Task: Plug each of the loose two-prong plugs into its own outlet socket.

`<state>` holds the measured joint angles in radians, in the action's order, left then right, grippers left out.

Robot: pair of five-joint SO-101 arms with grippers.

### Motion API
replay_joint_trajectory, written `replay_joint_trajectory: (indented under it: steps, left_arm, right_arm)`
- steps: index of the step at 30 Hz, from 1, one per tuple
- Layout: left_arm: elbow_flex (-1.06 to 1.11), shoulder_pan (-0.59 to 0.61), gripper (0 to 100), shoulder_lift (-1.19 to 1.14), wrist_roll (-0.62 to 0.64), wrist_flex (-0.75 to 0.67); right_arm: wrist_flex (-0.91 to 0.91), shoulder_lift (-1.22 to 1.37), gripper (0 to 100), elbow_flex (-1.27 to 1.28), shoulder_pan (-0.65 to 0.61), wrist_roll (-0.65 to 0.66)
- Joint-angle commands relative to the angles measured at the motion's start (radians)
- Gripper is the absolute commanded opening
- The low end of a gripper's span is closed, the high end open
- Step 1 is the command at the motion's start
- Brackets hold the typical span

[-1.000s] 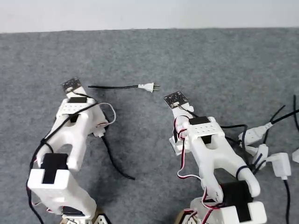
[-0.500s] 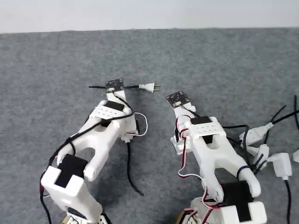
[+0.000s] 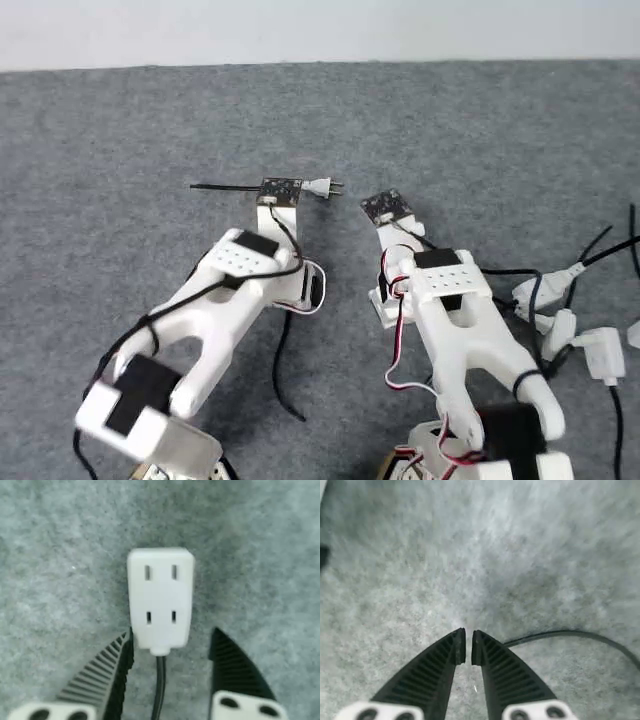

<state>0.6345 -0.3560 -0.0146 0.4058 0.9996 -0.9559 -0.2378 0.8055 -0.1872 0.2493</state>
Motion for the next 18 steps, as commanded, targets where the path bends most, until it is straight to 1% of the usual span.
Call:
replay_joint_trajectory:
  steps: [1,7,9,10,11,13,15,18]
  left_arm:
    - [0.062,0.038,26,0.144,0.015,-0.051]
    - [0.154,0.117,26,0.236,0.009,-0.057]
    - [0.177,0.155,26,0.27,-0.021,-0.057]
    - [0.186,0.18,26,0.292,-0.051,-0.057]
    - [0.199,0.206,26,0.318,-0.077,-0.057]
    - [0.24,0.276,26,0.381,-0.106,-0.068]
    - [0.295,0.344,26,0.446,-0.109,-0.107]
    - [0.389,0.43,26,0.54,-0.11,-0.184]
  right_arm:
    - [-0.01,-0.059,2.5,-0.008,0.012,0.003]
    - [-0.005,-0.062,2.5,-0.009,0.018,0.003]
    - [0.005,-0.071,2.5,-0.025,0.018,0.021]
    - [0.008,-0.062,2.6,-0.049,0.018,0.061]
    - [-0.002,-0.059,2.5,-0.081,0.019,0.132]
    - [-0.053,-0.041,2.5,-0.163,0.025,0.316]
    - [-0.102,-0.002,2.5,-0.272,0.036,0.459]
    - [-0.111,0.088,2.8,-0.442,0.051,0.612]
